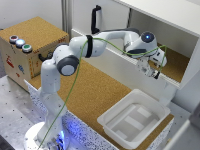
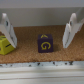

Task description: Pick up the purple block

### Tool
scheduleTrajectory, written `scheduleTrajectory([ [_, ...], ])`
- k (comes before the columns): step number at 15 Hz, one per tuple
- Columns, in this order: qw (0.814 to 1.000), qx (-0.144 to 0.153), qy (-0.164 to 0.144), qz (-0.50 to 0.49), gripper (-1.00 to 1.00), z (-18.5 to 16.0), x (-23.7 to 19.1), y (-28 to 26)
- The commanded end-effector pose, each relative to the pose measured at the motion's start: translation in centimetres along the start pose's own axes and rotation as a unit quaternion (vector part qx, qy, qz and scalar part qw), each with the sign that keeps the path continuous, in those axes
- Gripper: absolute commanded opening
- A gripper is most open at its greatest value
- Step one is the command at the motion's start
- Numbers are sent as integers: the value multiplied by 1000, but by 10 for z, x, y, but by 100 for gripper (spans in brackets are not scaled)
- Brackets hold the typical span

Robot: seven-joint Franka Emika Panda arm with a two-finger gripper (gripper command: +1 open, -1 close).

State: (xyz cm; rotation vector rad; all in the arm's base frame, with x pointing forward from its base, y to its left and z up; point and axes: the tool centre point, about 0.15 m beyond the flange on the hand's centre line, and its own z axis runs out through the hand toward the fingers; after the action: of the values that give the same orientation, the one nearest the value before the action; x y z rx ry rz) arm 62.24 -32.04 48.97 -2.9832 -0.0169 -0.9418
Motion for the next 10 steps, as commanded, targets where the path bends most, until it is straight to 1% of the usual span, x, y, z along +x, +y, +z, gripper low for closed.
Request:
scheduleTrajectory([
  [1, 999, 40, -16, -2, 100, 50, 52, 20],
  [4, 999, 41, -30, 2, 100, 65, 74, 22],
  [8, 998, 42, -49, 13, 100, 72, 72, 23],
  [9, 997, 43, -56, 14, -100, 74, 71, 23],
  [10, 997, 51, -58, 23, -100, 74, 69, 27],
])
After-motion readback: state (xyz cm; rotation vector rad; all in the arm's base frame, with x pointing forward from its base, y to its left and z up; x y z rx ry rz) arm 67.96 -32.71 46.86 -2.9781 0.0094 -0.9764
